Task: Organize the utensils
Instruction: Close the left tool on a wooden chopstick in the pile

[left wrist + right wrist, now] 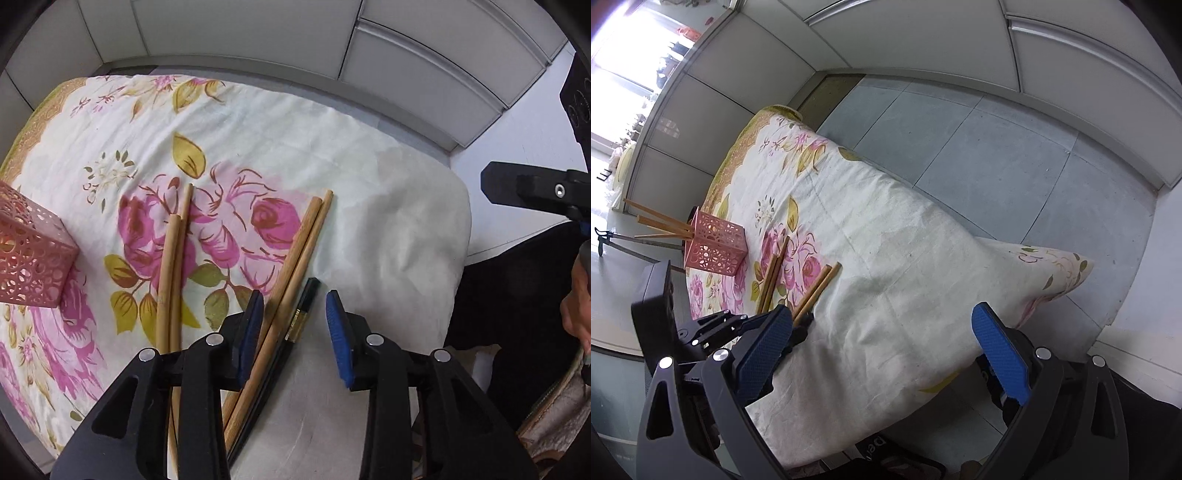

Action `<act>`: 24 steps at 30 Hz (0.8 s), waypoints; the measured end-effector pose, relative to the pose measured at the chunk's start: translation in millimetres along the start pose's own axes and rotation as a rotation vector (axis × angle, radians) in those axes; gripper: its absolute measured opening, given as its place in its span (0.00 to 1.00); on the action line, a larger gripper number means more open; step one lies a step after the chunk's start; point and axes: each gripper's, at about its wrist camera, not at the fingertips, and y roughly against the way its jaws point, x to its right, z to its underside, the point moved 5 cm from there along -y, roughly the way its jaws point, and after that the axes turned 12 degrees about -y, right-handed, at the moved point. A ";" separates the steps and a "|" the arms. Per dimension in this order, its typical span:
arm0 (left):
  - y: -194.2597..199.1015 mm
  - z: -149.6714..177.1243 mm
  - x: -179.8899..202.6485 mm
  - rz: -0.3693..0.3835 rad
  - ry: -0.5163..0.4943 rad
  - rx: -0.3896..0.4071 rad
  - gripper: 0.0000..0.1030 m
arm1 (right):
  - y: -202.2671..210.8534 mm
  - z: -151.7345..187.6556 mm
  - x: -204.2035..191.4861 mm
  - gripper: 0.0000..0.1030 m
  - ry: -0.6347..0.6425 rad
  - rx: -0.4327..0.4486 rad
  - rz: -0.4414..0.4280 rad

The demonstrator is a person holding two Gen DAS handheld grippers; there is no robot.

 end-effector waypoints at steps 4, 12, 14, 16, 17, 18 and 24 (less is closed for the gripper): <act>22.5 -0.2 -3.0 -0.055 0.027 0.063 0.32 | -2.0 -2.2 5.2 0.92 -0.016 0.003 0.024; 18.3 -17.3 -9.0 -0.087 0.012 0.017 0.22 | -2.6 -2.2 5.0 0.92 -0.027 0.017 0.027; 6.1 -21.8 -10.0 -0.091 -0.001 -0.010 0.21 | -2.6 -4.3 8.0 0.92 -0.040 0.016 0.029; -2.8 -25.1 -10.0 -0.076 -0.015 -0.030 0.20 | -3.9 -4.8 11.0 0.92 -0.049 0.004 0.029; -6.2 -26.1 -9.3 -0.071 -0.025 -0.039 0.20 | -4.3 -5.1 11.7 0.92 -0.052 -0.001 0.027; -9.1 -27.4 -7.9 -0.068 -0.038 -0.046 0.20 | -3.9 -5.7 12.2 0.92 -0.053 -0.002 0.025; -18.6 -28.9 -3.9 -0.070 -0.088 -0.075 0.20 | -3.3 -7.7 13.9 0.92 -0.057 -0.014 0.010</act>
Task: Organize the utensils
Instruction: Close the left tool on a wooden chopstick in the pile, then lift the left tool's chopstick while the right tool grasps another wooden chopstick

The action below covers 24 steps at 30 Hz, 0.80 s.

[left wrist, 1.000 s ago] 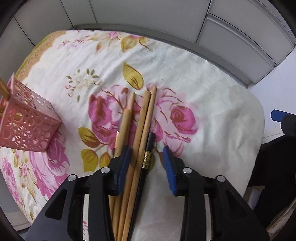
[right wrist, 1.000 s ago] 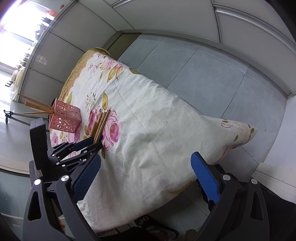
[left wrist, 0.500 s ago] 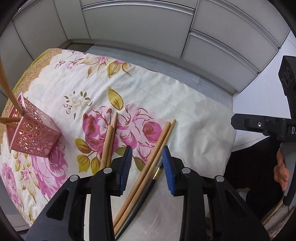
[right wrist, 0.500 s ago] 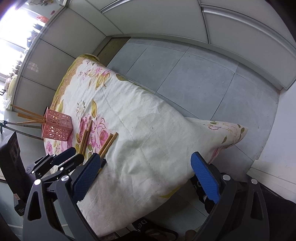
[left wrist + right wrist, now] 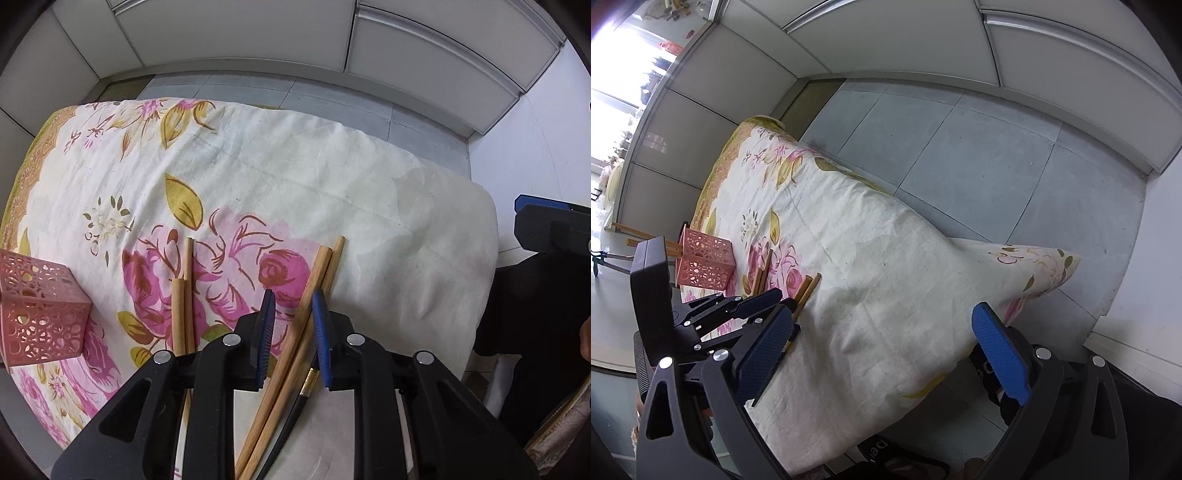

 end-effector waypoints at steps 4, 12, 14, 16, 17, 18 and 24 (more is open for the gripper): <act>-7.9 -4.4 0.8 0.019 -0.037 -0.054 0.17 | -1.2 -0.6 1.4 0.92 -0.006 -0.012 -0.001; -19.0 -20.6 2.7 0.084 -0.093 -0.163 0.16 | -2.0 -2.0 3.7 0.92 -0.017 -0.001 0.025; -18.5 -24.2 7.3 0.072 -0.054 -0.140 0.09 | -4.1 0.4 1.0 0.92 -0.003 -0.005 0.039; -15.9 -21.3 6.6 0.049 -0.006 -0.091 0.08 | -10.1 4.1 -3.9 0.92 0.010 -0.026 0.046; -13.8 -18.1 3.6 0.023 0.024 -0.066 0.07 | -13.4 6.0 -6.4 0.92 0.006 -0.048 0.042; -9.0 -14.0 -0.2 -0.005 0.054 -0.029 0.06 | -17.0 7.2 -8.8 0.92 -0.003 -0.071 0.039; 75.8 20.7 -9.9 -0.090 0.191 0.258 0.06 | -36.6 15.4 -45.5 0.88 0.022 -0.159 0.050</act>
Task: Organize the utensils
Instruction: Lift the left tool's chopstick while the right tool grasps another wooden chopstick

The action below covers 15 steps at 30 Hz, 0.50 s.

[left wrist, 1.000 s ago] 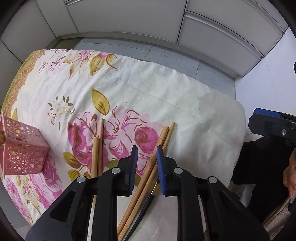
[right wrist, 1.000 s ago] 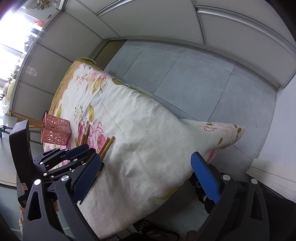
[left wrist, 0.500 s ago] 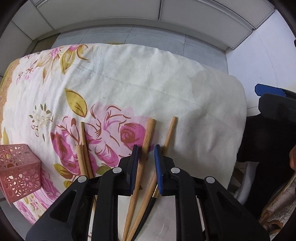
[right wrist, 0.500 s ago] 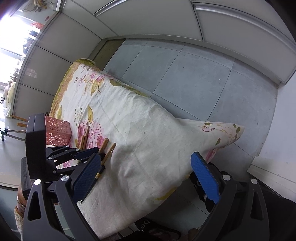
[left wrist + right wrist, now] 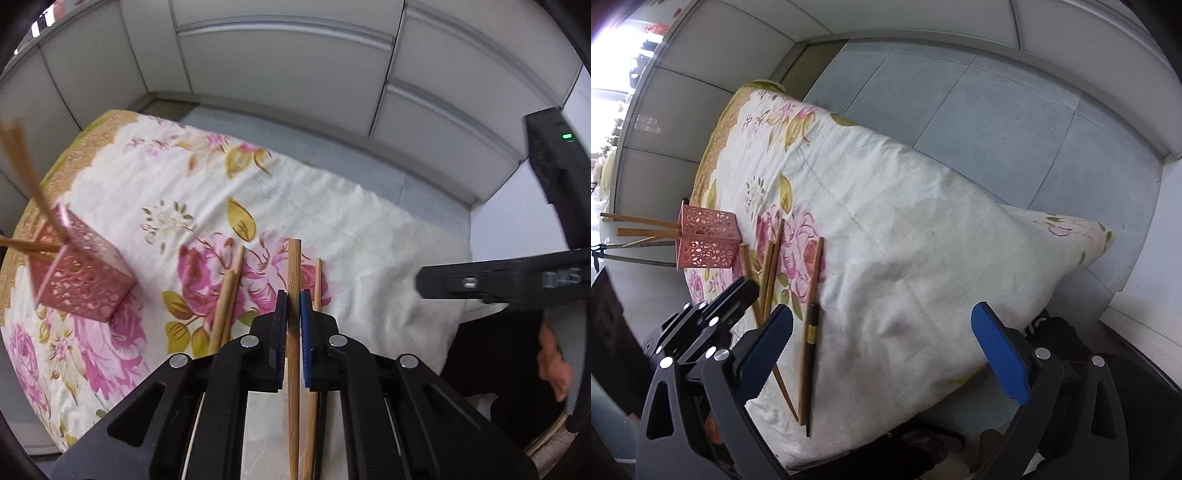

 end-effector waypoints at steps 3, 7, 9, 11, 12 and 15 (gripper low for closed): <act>51.1 11.9 -9.9 -0.044 0.054 0.119 0.06 | -17.9 1.7 -26.2 0.73 0.052 -0.020 0.072; 103.9 29.3 -22.0 -0.092 0.098 0.240 0.06 | -40.5 0.8 -45.7 0.59 0.057 -0.014 0.168; 123.2 37.2 -25.4 -0.108 0.115 0.282 0.06 | -47.2 0.7 -54.8 0.59 0.060 -0.003 0.199; 138.9 42.9 -30.7 -0.126 0.131 0.320 0.06 | -51.9 2.3 -63.9 0.55 0.057 0.004 0.220; 147.3 45.0 -32.2 -0.132 0.136 0.340 0.06 | -54.0 3.2 -67.5 0.54 0.058 0.008 0.237; 168.1 51.0 -35.3 -0.140 0.146 0.388 0.06 | -63.9 4.3 -74.9 0.44 0.044 0.017 0.296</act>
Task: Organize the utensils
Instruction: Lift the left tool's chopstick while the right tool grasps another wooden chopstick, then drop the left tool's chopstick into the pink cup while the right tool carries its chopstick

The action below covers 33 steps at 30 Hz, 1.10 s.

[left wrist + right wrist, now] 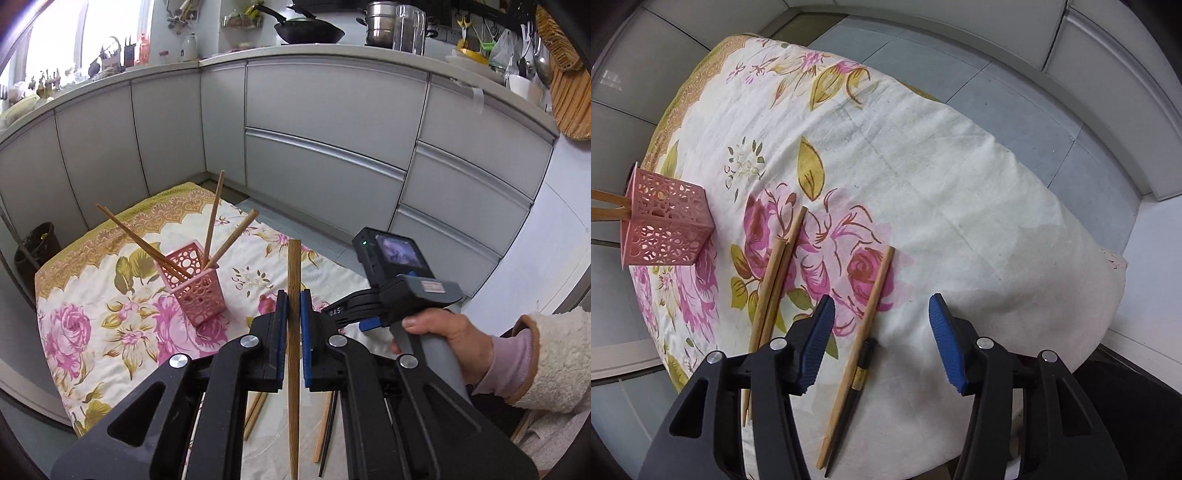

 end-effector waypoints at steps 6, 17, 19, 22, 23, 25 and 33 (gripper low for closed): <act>24.6 -1.6 -8.2 -0.034 0.011 0.064 0.06 | -7.1 -2.5 -15.2 0.25 0.008 0.106 0.122; 45.7 -3.5 -26.8 -0.089 0.108 0.134 0.06 | 23.4 1.9 -27.0 0.05 0.003 0.260 -0.091; 47.9 -5.5 -26.0 -0.095 0.119 0.139 0.06 | 39.8 2.3 -27.2 0.05 0.012 0.290 -0.134; 50.3 -6.9 -22.1 -0.113 0.134 0.147 0.06 | 67.3 5.3 -25.1 0.05 0.039 0.329 -0.189; 51.6 -7.3 -20.6 -0.115 0.143 0.154 0.06 | 76.9 6.9 -22.8 0.05 0.050 0.349 -0.210; 54.7 -7.8 -18.6 -0.133 0.172 0.165 0.06 | 99.4 9.2 -15.4 0.05 0.074 0.399 -0.250; 65.5 -9.6 -6.1 -0.235 0.273 0.187 0.06 | 189.1 30.4 -4.4 0.05 0.212 0.608 -0.377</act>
